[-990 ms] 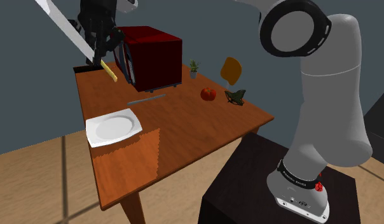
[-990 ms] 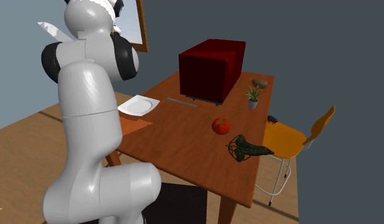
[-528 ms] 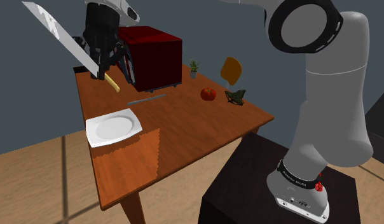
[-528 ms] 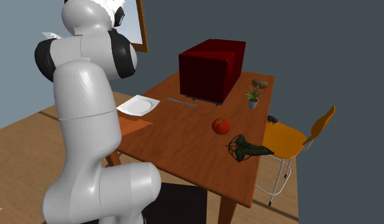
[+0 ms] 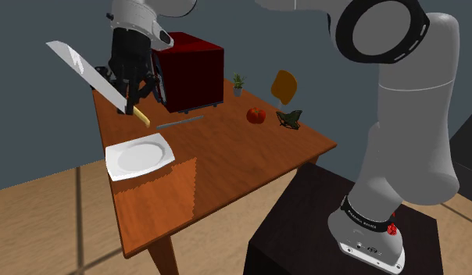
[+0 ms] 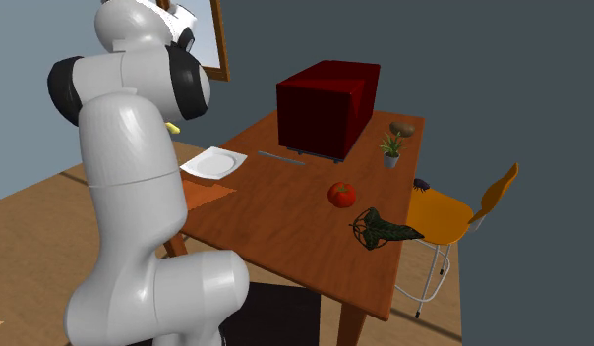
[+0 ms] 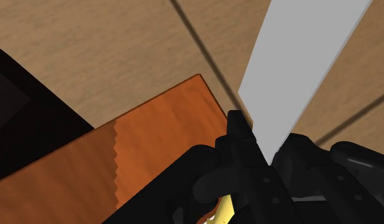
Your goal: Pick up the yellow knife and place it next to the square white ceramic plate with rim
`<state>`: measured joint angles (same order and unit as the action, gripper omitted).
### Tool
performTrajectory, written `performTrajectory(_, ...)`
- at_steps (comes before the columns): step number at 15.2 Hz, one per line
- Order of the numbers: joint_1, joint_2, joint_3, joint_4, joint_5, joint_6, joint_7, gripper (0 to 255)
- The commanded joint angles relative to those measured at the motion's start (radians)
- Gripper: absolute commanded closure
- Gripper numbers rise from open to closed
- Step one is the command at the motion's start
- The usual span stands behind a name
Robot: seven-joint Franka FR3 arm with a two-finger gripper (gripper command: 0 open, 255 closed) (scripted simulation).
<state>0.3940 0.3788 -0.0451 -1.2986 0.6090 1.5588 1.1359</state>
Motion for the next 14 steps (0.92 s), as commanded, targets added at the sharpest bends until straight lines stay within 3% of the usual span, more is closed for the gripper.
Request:
performTrajectory(1, 0.002, -0.007, -0.001, -0.035, 0.000, 0.025, -0.015, 255)
performTrajectory(14, 0.014, -0.002, 0.000, -0.193, 0.009, 0.165, -0.099, 255)
